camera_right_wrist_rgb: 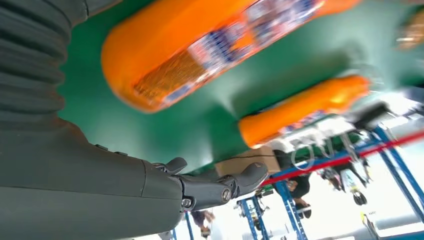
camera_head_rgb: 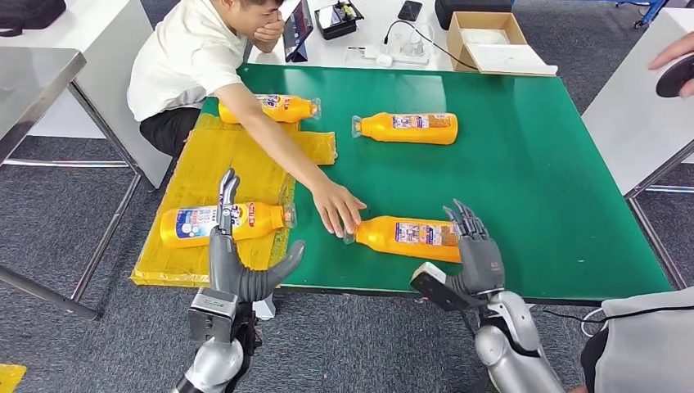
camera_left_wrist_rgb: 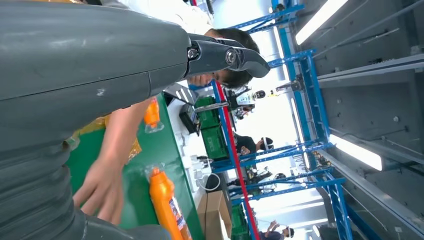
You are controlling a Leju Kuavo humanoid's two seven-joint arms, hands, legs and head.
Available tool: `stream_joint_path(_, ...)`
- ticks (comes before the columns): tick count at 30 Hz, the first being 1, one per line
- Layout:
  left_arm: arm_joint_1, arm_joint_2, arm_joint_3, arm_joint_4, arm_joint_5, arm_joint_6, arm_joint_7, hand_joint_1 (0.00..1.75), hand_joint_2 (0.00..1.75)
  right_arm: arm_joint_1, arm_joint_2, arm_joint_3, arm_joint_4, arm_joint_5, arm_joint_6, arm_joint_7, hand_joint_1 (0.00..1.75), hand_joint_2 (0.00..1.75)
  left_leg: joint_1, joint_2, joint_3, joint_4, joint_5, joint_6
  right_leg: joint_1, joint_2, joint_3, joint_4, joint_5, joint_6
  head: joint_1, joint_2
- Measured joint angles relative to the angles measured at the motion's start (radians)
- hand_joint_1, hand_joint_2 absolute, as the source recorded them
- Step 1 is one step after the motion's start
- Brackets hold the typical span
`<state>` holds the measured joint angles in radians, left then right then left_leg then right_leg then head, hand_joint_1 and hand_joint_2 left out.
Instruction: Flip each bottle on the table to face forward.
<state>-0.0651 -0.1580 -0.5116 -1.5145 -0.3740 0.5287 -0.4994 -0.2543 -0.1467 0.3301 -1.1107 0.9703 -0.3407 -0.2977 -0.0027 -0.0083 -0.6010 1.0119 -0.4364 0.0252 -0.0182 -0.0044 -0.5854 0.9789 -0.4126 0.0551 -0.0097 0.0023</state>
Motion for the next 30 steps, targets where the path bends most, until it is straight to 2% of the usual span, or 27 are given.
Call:
stream_joint_path(6, -0.008, 0.0, -0.011, 0.0, 0.008, -0.005, 0.003, 0.0, 1.75, -0.172, 0.006, 0.039, 0.231, 0.082, 0.013, 0.045, 0.0, 1.75, 0.001, 0.0, 0.0, 0.0, 0.001, 0.0, 0.001, 0.0, 0.0, 0.001, 0.0, 0.0, 0.0, 0.0)
stream_joint_path(11, -0.019, -0.001, -0.025, 0.006, 0.014, -0.014, 0.005, 0.0, 1.75, -0.257, 0.028, 0.09, 0.37, 0.144, 0.005, 0.089, 0.0, 1.75, 0.001, -0.001, 0.0, 0.0, 0.001, 0.0, 0.001, 0.0, 0.0, 0.001, 0.0, 0.0, 0.0, 0.0)
stream_joint_path(23, -0.025, -0.001, -0.027, 0.014, 0.014, -0.014, 0.005, 0.0, 1.75, -0.307, 0.043, 0.128, 0.482, 0.159, 0.002, 0.099, 0.0, 1.75, 0.0, 0.0, 0.0, 0.0, 0.001, 0.0, 0.0, 0.0, 0.0, 0.0, 0.0, 0.0, 0.0, 0.0)
stream_joint_path(30, -0.028, -0.001, -0.029, 0.027, 0.016, -0.016, 0.007, 0.0, 1.75, -0.347, 0.044, 0.142, 0.561, 0.151, 0.121, 0.119, 0.0, 1.75, 0.0, 0.0, 0.0, 0.0, 0.001, 0.0, 0.0, 0.0, 0.0, 0.0, 0.0, 0.0, 0.0, 0.0)
